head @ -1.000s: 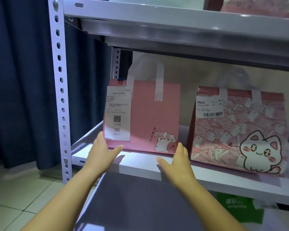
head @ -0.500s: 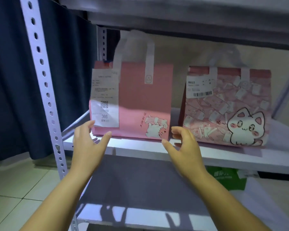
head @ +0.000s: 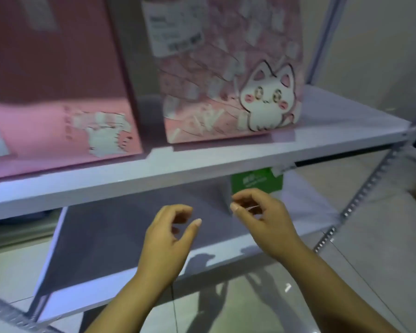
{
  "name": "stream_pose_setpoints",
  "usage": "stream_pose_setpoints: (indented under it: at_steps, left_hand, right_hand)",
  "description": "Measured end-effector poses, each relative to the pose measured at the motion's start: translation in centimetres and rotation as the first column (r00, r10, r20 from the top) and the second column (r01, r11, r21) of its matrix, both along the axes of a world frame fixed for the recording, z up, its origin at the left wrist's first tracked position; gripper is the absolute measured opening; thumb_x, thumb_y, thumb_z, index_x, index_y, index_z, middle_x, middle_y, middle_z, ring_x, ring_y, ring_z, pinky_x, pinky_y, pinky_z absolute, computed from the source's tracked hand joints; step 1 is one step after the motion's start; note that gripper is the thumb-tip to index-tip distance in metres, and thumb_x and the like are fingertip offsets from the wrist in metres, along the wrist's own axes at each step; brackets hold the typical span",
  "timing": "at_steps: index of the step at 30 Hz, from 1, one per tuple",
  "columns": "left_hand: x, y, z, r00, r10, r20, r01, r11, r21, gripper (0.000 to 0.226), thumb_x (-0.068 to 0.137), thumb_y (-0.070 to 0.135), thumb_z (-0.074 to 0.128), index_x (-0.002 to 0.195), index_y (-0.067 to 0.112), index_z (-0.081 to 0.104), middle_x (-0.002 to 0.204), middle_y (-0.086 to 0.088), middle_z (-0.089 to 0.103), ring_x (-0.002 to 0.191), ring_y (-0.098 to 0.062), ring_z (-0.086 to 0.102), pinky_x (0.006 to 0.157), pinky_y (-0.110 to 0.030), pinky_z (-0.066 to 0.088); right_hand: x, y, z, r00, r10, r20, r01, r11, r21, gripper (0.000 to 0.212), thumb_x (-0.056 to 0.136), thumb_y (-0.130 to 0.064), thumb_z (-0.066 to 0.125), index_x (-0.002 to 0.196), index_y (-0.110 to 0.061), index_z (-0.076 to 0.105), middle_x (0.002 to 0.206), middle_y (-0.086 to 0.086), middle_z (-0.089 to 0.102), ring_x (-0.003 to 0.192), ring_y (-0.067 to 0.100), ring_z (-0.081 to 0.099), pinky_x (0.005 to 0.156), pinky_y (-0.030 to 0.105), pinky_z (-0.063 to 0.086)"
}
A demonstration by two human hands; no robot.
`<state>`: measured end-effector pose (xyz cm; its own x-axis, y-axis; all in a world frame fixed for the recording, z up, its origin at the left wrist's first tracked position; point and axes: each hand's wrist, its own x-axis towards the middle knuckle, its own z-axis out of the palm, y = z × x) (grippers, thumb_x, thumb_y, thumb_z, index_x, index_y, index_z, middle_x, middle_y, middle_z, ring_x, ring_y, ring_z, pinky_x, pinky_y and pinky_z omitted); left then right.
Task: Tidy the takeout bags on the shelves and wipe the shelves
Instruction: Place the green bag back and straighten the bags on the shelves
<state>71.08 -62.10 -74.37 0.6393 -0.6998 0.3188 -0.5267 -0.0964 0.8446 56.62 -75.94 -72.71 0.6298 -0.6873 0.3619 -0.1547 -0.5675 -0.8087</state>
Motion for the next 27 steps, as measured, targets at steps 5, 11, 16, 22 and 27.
stream_pose_setpoints:
  at_steps: [5,11,16,22,27]
  left_hand:
    - [-4.4,-7.8,-4.8,0.979,-0.155,-0.130,0.167,0.982,0.087,0.017,0.082,0.029,0.067,0.085,0.041,0.055,0.095,0.016,0.060,0.088,0.006,0.055,0.067,-0.013,0.044]
    - [-6.7,-15.7,-10.3,0.973,-0.150,-0.173,0.171,0.979,0.110,0.013,0.083,0.021,0.067,0.088,0.030,0.057,0.095,0.006,0.063,0.087,-0.002,0.058,0.066,-0.012,0.042]
    - [-5.2,-20.5,-14.0,0.997,0.045,-0.065,-0.037,0.991,0.127,0.022,0.080,0.017,0.070,0.100,0.016,0.059,0.097,0.000,0.058,0.091,-0.019,0.057,0.072,-0.026,0.042]
    - [-2.7,-24.7,-17.2,0.951,0.261,-0.168,-0.216,0.945,0.247,0.067,0.079,0.019,0.071,0.136,0.008,0.039,0.139,-0.018,0.034,0.124,-0.038,0.041,0.099,-0.051,0.039]
    - [-3.2,-26.3,-17.9,0.956,0.179,-0.234,-0.130,0.969,0.212,0.057,0.086,0.019,0.064,0.137,0.019,0.038,0.139,-0.007,0.047,0.122,-0.028,0.047,0.095,-0.040,0.042]
  right_hand:
    - [-6.0,-6.0,-5.1,0.984,-0.152,-0.092,0.160,0.983,0.086,0.018,0.084,-0.016,0.066,0.084,-0.034,0.062,0.085,-0.014,0.066,0.080,-0.002,0.059,0.066,0.009,0.045]
    - [-10.9,-14.4,-11.2,0.949,-0.248,-0.192,0.272,0.956,0.110,0.018,0.085,-0.014,0.065,0.080,-0.031,0.063,0.082,-0.013,0.067,0.078,-0.004,0.059,0.066,0.007,0.044]
    - [-10.8,-21.9,-15.6,0.911,-0.262,-0.318,0.297,0.953,0.067,0.007,0.086,-0.020,0.063,0.089,-0.026,0.061,0.084,-0.007,0.065,0.078,0.009,0.060,0.064,0.014,0.043]
    - [-7.1,-28.3,-19.2,0.899,-0.267,-0.348,0.344,0.922,0.181,0.038,0.084,-0.020,0.066,0.119,-0.018,0.053,0.112,0.002,0.062,0.086,0.011,0.059,0.066,0.017,0.043]
    - [-4.1,-30.7,-19.9,0.913,-0.114,-0.392,0.247,0.919,0.307,0.073,0.084,-0.021,0.068,0.144,-0.014,0.027,0.143,0.002,0.042,0.129,0.025,0.042,0.093,0.031,0.041]
